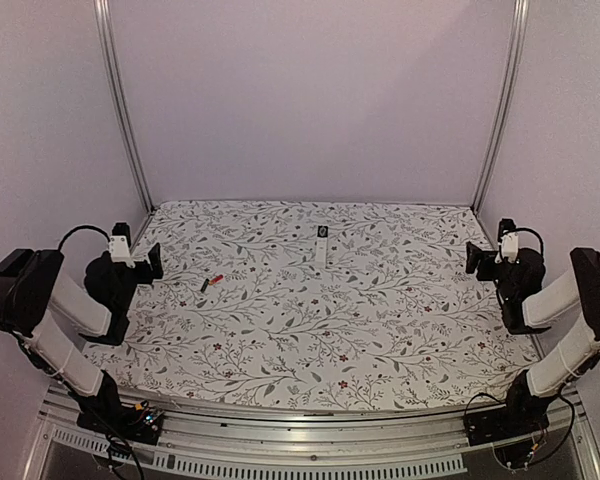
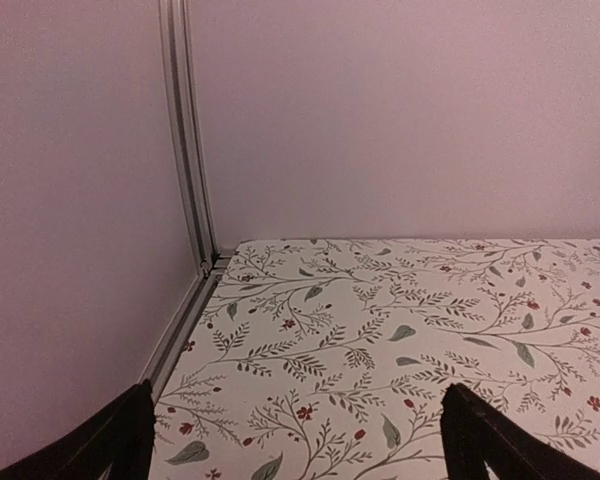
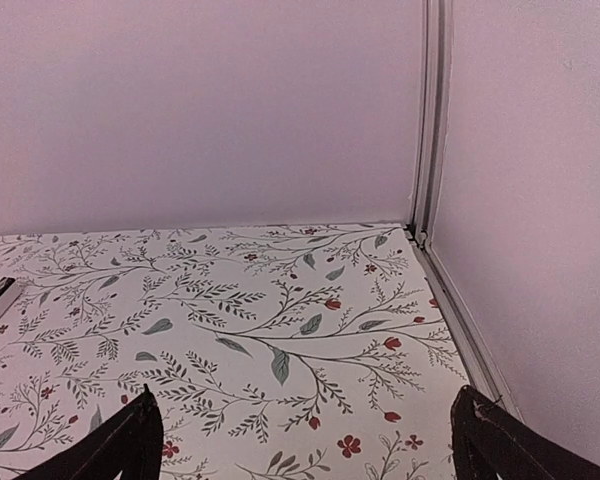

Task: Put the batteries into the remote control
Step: Pick up the remote control from the center of the board.

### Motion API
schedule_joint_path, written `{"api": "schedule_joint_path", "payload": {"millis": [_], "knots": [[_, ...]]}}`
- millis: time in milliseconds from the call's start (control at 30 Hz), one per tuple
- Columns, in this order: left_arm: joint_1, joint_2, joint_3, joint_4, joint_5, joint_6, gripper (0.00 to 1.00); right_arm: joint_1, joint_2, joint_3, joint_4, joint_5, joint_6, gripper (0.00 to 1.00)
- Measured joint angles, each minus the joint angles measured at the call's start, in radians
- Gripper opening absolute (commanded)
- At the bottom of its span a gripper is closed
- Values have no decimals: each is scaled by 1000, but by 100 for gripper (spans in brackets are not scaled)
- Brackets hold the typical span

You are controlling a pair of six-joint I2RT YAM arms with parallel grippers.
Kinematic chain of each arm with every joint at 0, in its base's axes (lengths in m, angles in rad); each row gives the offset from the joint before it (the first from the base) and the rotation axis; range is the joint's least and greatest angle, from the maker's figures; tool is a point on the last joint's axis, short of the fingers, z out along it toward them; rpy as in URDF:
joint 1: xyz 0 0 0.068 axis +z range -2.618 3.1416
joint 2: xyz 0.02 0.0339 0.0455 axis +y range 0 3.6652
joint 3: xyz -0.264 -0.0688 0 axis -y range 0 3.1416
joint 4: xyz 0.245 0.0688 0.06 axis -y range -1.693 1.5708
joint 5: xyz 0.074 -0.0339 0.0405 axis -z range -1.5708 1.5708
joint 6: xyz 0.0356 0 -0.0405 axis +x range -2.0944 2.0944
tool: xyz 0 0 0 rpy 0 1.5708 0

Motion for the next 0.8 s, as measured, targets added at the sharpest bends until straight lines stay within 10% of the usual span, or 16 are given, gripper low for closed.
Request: {"api": "schedule_joint_path", "payload": {"millis": [467, 800], "knots": [[25, -202, 35, -201, -101, -60, 99, 41, -195, 426, -492, -209, 278, 91], [-40, -481, 458, -743, -124, -251, 94, 533, 169, 1053, -1059, 109, 303, 91]]}}
